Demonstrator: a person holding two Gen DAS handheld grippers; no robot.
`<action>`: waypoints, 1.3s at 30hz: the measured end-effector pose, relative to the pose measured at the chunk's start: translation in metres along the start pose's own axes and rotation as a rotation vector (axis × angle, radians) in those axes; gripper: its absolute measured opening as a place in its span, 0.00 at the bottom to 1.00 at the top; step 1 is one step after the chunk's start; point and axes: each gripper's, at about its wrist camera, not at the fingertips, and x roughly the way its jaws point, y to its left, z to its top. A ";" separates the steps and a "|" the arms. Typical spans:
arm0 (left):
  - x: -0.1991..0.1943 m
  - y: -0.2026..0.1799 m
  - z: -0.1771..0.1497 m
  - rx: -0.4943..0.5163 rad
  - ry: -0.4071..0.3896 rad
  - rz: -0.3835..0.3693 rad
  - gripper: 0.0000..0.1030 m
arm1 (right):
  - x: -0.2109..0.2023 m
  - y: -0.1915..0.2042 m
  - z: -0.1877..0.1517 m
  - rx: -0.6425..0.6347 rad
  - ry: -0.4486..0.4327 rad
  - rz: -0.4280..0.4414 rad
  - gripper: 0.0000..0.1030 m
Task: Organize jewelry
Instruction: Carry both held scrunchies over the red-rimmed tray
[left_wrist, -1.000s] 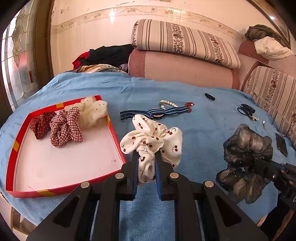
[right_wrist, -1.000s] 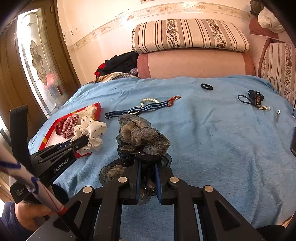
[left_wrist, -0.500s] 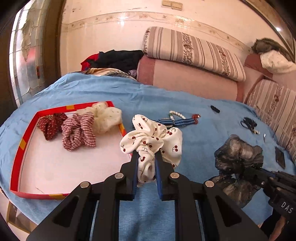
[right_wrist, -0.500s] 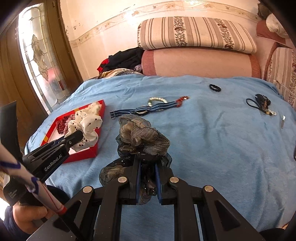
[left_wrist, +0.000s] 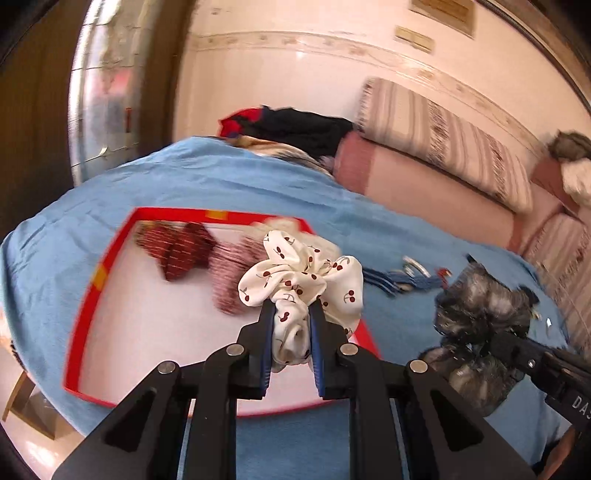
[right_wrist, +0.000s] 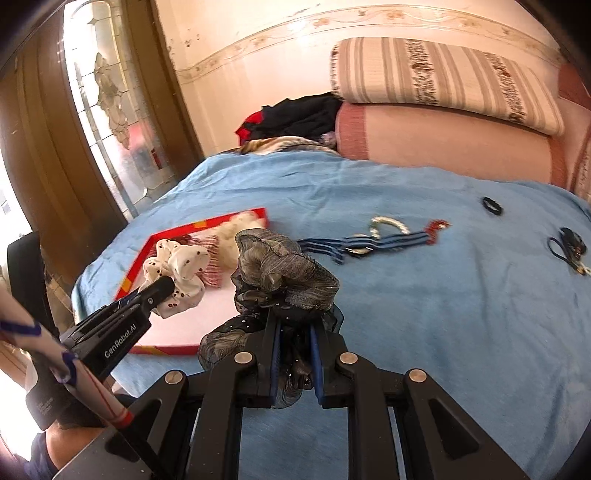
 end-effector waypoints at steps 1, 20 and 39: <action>0.000 0.014 0.005 -0.032 -0.008 0.024 0.15 | 0.002 0.003 0.002 -0.003 0.002 0.010 0.15; 0.038 0.110 0.013 -0.228 0.135 0.180 0.15 | 0.113 0.085 0.015 -0.082 0.151 0.112 0.16; 0.055 0.106 0.014 -0.224 0.163 0.233 0.19 | 0.147 0.079 0.009 -0.079 0.198 0.069 0.18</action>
